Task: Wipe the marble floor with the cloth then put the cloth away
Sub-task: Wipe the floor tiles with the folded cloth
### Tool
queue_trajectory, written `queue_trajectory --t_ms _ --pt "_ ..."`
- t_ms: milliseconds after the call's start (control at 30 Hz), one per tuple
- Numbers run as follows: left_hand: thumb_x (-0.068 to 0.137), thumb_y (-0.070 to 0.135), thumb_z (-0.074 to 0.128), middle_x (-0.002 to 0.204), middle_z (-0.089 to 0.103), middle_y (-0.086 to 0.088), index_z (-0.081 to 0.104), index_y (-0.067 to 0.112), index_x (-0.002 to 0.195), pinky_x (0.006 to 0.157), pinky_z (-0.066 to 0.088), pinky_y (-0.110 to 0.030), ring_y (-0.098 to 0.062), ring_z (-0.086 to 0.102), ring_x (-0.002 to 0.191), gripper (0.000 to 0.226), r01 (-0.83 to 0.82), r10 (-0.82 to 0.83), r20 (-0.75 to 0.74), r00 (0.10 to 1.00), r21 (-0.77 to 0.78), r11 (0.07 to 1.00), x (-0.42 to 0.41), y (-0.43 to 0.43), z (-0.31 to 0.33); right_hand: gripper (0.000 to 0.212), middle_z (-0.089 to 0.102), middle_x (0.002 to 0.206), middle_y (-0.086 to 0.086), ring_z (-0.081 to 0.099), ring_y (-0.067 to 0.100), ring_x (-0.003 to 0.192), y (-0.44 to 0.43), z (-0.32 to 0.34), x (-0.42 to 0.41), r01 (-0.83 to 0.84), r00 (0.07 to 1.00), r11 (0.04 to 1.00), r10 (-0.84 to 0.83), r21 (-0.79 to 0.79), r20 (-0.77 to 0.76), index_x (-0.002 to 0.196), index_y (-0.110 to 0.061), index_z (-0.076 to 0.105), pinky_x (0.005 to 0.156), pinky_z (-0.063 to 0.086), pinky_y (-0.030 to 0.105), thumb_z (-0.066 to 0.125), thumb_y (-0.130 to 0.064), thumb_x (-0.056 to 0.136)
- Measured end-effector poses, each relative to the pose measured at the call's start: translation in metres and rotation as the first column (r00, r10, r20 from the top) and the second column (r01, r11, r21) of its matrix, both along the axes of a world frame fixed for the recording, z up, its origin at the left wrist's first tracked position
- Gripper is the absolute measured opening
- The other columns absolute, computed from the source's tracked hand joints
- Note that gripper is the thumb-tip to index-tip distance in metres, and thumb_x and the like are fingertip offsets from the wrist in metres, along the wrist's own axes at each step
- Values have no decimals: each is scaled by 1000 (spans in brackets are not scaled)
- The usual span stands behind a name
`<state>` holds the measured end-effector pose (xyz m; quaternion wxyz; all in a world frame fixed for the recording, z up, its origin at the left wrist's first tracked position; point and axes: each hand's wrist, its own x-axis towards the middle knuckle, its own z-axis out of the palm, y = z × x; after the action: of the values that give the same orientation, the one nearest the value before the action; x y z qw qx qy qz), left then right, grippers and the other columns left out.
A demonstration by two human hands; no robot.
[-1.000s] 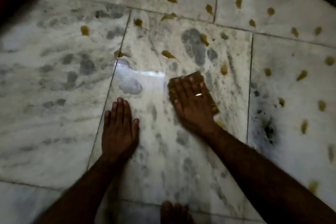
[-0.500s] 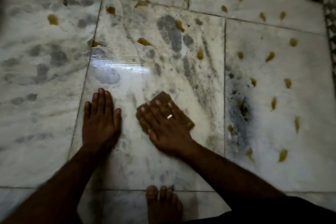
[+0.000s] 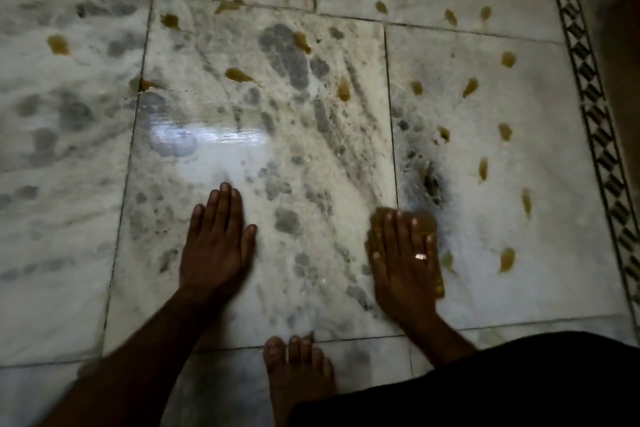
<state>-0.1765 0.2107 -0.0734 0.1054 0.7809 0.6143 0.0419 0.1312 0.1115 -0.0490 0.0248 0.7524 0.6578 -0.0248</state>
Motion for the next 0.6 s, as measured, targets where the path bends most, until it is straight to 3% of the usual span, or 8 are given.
queue_trajectory --t_ms 133,233,300,433,600 --pt "104 42 26 169 15 -17 20 2 160 127 11 -47 -28 16 156 69 1 -1 -20 1000 0 1000 1 -2 0 66 21 170 12 25 38 156 -35 1 -51 -225 971 974 223 -5 -82 161 -11 31 123 22 59 42 -36 100" --pt "104 44 21 170 8 -14 13 4 161 128 7 -46 -25 8 157 70 -8 8 -6 1000 -29 1000 7 -4 2 69 21 171 6 19 31 159 -2 0 -74 -419 896 906 423 55 -135 164 -18 24 126 21 55 44 -37 101" --pt "104 46 19 170 3 -12 9 5 162 128 5 -46 -24 3 157 71 -23 23 8 1000 -58 998 11 -5 2 63 24 171 6 19 30 159 32 -4 -71 -458 878 886 463 68 -119 164 -19 25 127 19 54 39 -38 105" --pt "104 48 18 170 3 -13 7 5 162 128 4 -45 -25 3 158 73 -2 4 21 1000 -83 997 6 -3 4 57 29 169 11 23 38 157 68 -4 -24 -302 952 952 303 46 -28 163 -13 27 126 18 58 32 -36 111" --pt "104 48 20 171 4 -15 9 5 162 128 3 -44 -27 4 158 72 -7 9 27 1000 -91 996 8 -2 5 65 22 171 14 18 37 158 6 5 32 -23 999 997 21 -69 -30 164 -12 19 125 20 57 18 -46 109"
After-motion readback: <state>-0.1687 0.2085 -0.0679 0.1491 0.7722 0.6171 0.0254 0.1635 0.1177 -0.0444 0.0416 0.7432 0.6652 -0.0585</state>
